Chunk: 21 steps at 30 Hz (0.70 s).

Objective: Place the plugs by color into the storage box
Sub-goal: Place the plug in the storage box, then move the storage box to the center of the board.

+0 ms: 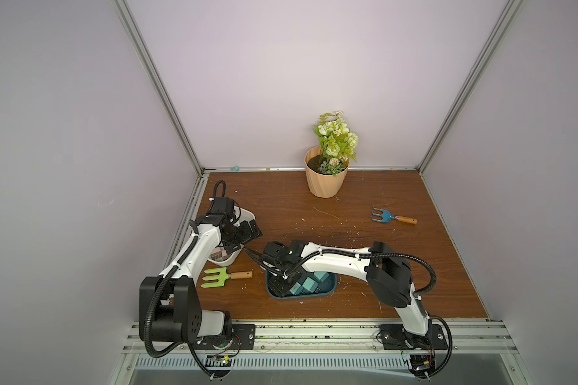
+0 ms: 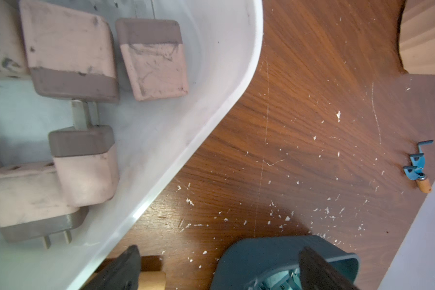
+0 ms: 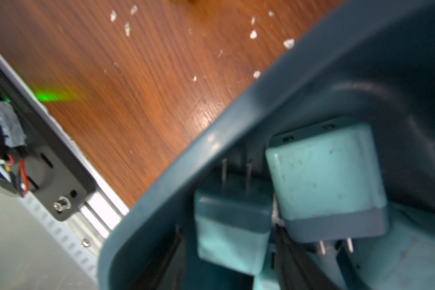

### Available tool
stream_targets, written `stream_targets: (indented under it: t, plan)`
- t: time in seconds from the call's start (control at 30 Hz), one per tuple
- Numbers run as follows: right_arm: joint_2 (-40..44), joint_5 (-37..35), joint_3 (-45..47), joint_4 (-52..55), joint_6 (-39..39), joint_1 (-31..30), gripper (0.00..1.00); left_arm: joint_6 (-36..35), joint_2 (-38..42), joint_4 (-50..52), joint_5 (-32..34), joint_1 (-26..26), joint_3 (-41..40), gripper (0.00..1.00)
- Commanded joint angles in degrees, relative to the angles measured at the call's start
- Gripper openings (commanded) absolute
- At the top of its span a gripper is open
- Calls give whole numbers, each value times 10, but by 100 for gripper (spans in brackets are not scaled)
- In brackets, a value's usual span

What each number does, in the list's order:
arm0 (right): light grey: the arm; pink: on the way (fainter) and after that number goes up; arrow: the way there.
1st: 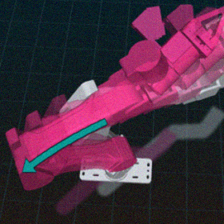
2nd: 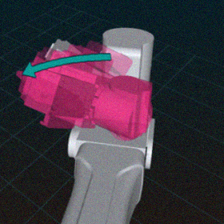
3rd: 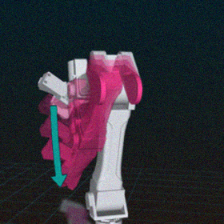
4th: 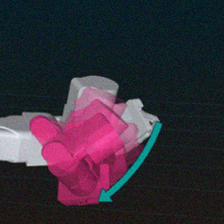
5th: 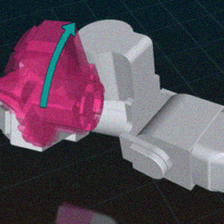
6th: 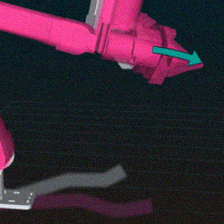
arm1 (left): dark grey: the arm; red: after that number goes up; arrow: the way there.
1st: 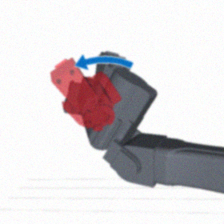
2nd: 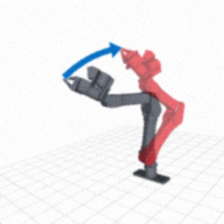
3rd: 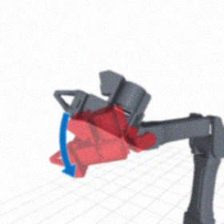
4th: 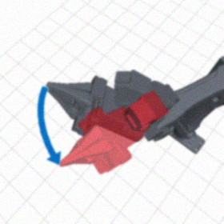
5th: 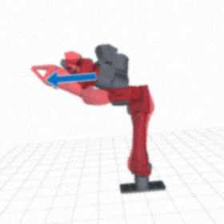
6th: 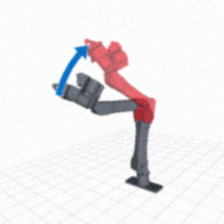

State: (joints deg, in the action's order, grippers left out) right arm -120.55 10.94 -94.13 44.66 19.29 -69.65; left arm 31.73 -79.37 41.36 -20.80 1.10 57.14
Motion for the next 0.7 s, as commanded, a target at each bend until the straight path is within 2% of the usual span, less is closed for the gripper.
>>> stream_targets:
  t: [0.0, 0.2, 0.37, 0.53, 0.67]
  plan:
    - [31, 6, -11, 26, 1, -4, 70, -37, -21, 20, 43, -8, 37, 99]
    - [69, -25, -42, 69, 7, 23, 76, -61, -51, 27, 87, -8, 76, 99]
    - [129, -56, -47, 95, 9, 95, 77, -85, -80, 26, 121, -1, 88, 99]
    - [184, -75, 8, 107, -6, 183, 78, -111, -116, 24, 144, 34, 89, 99]
    - [204, -78, 64, 107, -15, 223, 79, -109, -137, 10, 132, 54, 78, 99]
